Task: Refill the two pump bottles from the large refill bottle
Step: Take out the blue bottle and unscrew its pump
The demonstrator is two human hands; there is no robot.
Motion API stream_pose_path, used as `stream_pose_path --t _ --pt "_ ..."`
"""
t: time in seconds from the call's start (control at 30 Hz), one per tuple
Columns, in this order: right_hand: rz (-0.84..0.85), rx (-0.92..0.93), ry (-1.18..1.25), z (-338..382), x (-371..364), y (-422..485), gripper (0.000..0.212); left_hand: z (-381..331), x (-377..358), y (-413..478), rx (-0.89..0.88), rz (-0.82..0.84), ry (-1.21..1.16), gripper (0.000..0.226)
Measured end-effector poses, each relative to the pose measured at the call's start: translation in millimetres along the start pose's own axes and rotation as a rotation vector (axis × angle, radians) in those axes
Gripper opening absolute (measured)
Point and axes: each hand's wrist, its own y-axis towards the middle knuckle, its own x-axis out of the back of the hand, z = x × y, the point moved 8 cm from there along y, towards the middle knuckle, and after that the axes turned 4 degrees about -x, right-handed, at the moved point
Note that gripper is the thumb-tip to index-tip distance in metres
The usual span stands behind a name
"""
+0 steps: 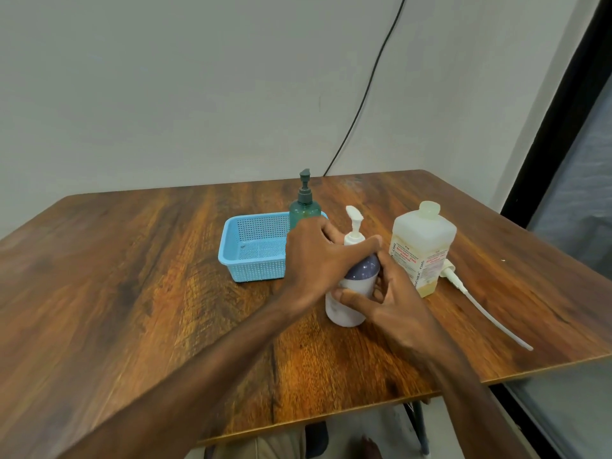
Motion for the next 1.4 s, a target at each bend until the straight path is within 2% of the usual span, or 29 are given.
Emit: stream_pose_path --t 0.17,0.27,0.67,0.8,0.97,1.1,1.2,1.3,1.4 --pt "-0.002 -0.003 0.010 -0.9 0.0 0.0 0.076 4.0 -23.6 7.8 0.127 0.153 -0.051 0.051" --pt "0.008 0.014 0.011 0.8 -0.5 -0.1 0.075 -6.2 -38.0 9.3 0.033 0.235 -0.031 0.029" --pt "-0.014 0.037 -0.016 0.4 2.1 0.5 0.076 -5.7 -4.8 -31.6 -0.199 0.259 -0.205 0.026" --pt "-0.016 0.022 -0.032 -2.1 2.7 1.8 0.076 3.3 6.3 -16.2 -0.116 0.184 -0.219 0.019" --pt "-0.003 0.003 -0.032 -0.3 1.5 -0.6 0.068 11.8 2.7 -2.4 -0.046 0.142 -0.193 0.039" --pt "-0.008 -0.004 0.003 -2.0 1.4 -2.0 0.068 8.9 -17.0 5.9 0.002 0.214 -0.169 0.043" --pt "-0.008 0.002 0.021 -0.1 0.4 -2.4 0.078 1.2 -32.8 10.4 -0.013 0.255 -0.186 0.033" --pt "0.002 0.022 0.028 1.0 -0.9 -2.4 0.077 -6.5 -41.2 10.8 -0.080 0.284 -0.099 0.012" --pt "0.010 0.033 0.045 0.5 -1.2 -1.8 0.078 -7.0 -36.1 3.0 -0.107 0.306 -0.165 0.012"
